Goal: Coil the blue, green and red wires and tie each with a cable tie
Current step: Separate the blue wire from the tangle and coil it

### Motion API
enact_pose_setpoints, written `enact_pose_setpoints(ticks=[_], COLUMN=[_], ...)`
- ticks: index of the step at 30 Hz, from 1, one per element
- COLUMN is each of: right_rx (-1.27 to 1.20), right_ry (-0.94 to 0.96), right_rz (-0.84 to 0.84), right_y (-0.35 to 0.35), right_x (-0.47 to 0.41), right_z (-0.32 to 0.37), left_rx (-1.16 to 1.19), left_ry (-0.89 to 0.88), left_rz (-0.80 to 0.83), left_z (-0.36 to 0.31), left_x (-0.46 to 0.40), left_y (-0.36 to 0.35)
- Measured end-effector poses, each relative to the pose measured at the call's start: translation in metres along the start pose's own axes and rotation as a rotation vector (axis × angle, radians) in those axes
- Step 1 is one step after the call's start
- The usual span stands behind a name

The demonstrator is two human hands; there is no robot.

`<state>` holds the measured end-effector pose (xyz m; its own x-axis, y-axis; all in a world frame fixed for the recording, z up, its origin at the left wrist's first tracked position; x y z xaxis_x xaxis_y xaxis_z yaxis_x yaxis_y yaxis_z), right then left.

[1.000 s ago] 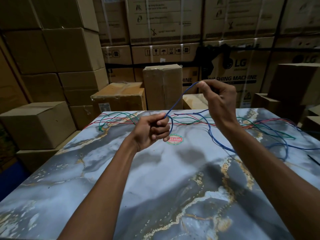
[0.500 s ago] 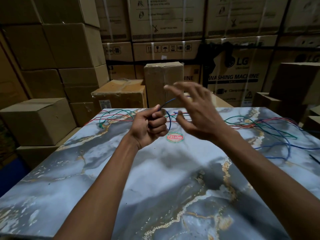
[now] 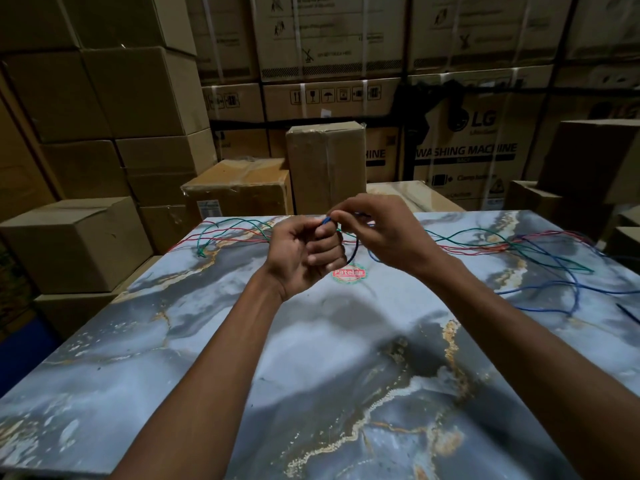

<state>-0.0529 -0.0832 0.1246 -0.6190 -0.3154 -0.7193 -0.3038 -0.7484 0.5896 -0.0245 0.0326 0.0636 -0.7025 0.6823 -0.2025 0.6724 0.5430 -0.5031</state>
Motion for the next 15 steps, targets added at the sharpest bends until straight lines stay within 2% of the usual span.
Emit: enact_pose_setpoints(ticks=[2, 5, 10, 13, 15], right_rx=[-0.016, -0.041, -0.179, -0.315, -0.409], right_ry=[-0.018, -0.025, -0.194, -0.265, -0.261], right_rz=[-0.095, -0.158, -0.143, -0.116, -0.149], right_y=[0.008, 0.011, 0.012, 0.026, 0.039], right_x=[0.000, 0.004, 0.005, 0.006, 0.005], right_z=[-0.003, -0.002, -0.019, -0.035, -0.040], left_rx=[-0.011, 0.061, 0.177, 0.121, 0.049], left_ry=[-0.030, -0.045, -0.060, -0.049, 0.024], left_rz=[-0.027, 0.015, 0.053, 0.042, 0.087], left_z=[-0.002, -0.002, -0.003, -0.011, -0.008], left_x=[-0.002, -0.002, -0.002, 0.003, 0.005], left_y=[0.001, -0.004, -0.003, 0.005, 0.002])
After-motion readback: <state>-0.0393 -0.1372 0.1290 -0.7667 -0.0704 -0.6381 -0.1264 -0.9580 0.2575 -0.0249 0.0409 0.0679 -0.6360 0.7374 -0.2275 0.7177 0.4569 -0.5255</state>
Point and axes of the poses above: each hand's wrist, its own x-axis away from the middle knuckle, its own y-axis out of the back of the hand, z = x × y, the point moved 6 cm from there along -x, towards the middle knuckle, and after that the axes turned 3 degrees about -x, right-handed, at the moved point
